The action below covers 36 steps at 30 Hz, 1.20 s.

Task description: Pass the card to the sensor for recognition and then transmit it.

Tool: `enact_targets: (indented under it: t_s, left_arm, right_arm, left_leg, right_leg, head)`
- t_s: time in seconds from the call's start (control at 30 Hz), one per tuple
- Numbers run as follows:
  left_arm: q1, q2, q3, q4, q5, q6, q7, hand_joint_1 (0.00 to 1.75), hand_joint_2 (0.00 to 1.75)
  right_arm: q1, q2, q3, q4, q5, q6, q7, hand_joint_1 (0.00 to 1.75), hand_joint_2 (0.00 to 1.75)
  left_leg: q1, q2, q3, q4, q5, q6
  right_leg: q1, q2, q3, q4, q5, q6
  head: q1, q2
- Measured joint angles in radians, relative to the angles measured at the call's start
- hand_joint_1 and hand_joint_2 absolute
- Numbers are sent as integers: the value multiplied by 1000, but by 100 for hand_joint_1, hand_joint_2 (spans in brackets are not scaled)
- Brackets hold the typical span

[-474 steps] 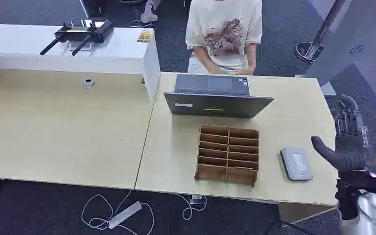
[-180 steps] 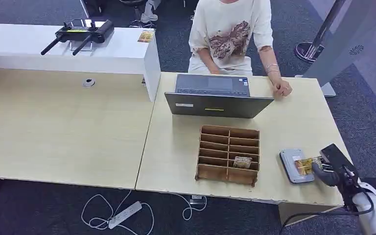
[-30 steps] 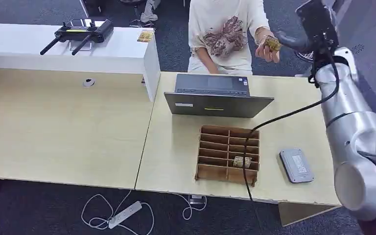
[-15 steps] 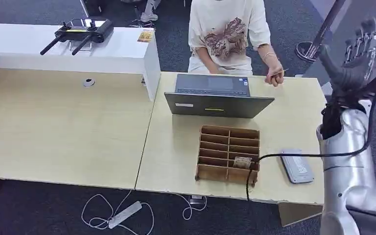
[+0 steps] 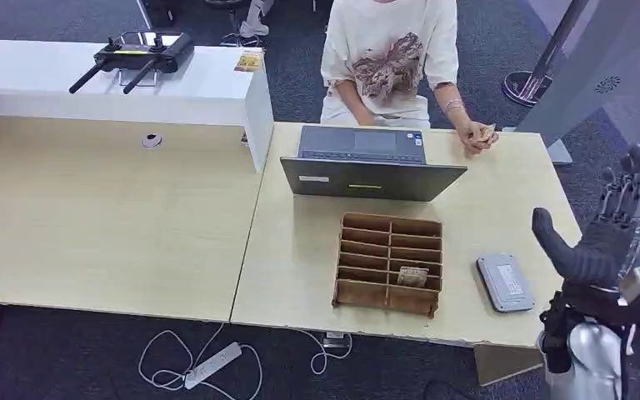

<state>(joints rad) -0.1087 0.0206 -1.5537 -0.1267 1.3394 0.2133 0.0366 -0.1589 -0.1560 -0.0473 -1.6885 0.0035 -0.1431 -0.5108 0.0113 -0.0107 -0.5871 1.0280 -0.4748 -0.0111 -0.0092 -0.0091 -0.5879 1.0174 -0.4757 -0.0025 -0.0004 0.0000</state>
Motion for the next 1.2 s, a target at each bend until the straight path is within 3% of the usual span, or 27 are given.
enact_targets:
  t_s: [0.23,0.43,0.8,1.2]
  left_arm:
    - [0,-5,0,0,8,2,8,0,0]
    - [0,-8,0,0,16,2,13,0,0]
    - [-1,-14,0,0,10,2,17,0,0]
    - [-1,-14,0,0,1,-1,19,0,0]
  right_arm:
    - [148,24,4,-116,84,-100,-27,0,175]
    - [238,56,25,-169,280,-204,0,0,175]
    - [277,140,88,-203,576,-224,146,0,175]
    - [277,172,89,-209,663,-204,205,0,175]
  left_leg:
    - [0,0,0,0,0,0]
    - [0,1,0,0,0,0]
    - [0,2,1,0,0,0]
    - [0,2,1,0,0,0]
  right_leg:
    - [0,0,0,0,0,0]
    - [0,0,0,0,0,0]
    - [0,1,0,0,0,-1]
    - [0,1,0,0,0,-1]
  head:
    - [0,0]
    - [0,0]
    - [0,0]
    - [0,0]
